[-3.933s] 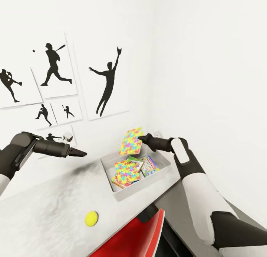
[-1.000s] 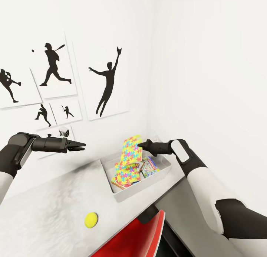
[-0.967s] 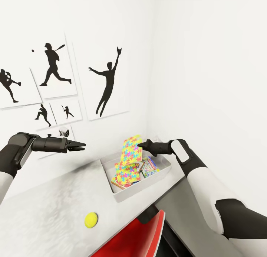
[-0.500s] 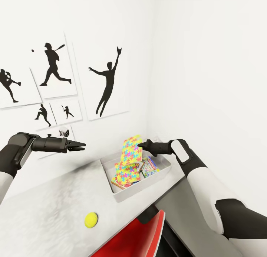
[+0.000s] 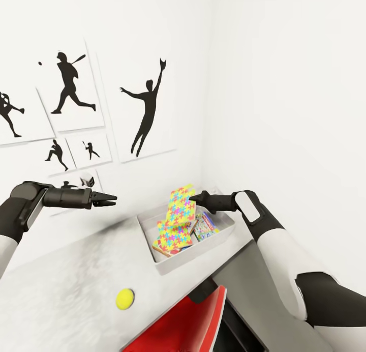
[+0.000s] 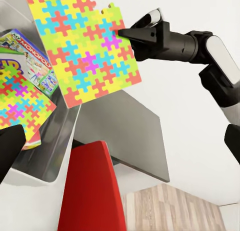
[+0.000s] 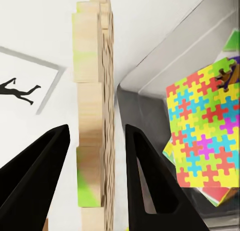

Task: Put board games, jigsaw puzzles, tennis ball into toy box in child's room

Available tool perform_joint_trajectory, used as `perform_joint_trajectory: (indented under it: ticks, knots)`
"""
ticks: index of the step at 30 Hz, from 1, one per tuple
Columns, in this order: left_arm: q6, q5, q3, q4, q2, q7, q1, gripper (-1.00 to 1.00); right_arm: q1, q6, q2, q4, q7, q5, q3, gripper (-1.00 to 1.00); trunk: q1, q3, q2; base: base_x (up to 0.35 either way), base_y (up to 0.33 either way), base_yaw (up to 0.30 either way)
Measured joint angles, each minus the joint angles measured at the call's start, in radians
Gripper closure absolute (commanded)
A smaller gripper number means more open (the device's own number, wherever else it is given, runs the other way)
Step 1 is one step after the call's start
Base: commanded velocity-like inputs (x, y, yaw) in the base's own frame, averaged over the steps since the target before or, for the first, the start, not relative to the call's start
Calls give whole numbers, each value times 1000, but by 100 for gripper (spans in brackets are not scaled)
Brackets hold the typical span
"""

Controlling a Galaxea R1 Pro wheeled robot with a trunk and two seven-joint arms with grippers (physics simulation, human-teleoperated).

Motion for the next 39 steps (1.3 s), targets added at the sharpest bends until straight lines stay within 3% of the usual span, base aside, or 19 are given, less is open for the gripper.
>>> perform_joint_trajectory:
  ticks: [5,10,13,15,29,34,39]
  knots:
    - [0,2,8,0,8,-4,-16,-100,-1,0,-4,1,0,-2,-2,100,0,-8,0,0,0,0]
    - [0,1,61,0,17,-4,-21,-100,-4,0,-8,4,0,-2,-3,100,0,-16,0,0,0,0]
    - [0,0,71,3,29,-4,-21,-100,-4,0,-10,2,0,-2,-4,100,0,-20,0,0,0,0]
    - [0,1,76,6,40,-4,-22,-100,-1,1,-12,-1,0,0,-2,100,0,-21,0,0,0,0]
    - [0,5,78,6,42,-4,-22,-100,0,-6,-4,5,-1,0,-3,100,0,-21,0,0,0,0]
    - [0,5,77,6,42,-4,-22,-100,-3,-79,-3,23,1,1,-3,100,0,-21,0,0,0,0]
    - [0,5,77,6,41,-4,-22,-100,-5,-161,1,113,6,8,-3,100,0,-21,0,0,0,0]
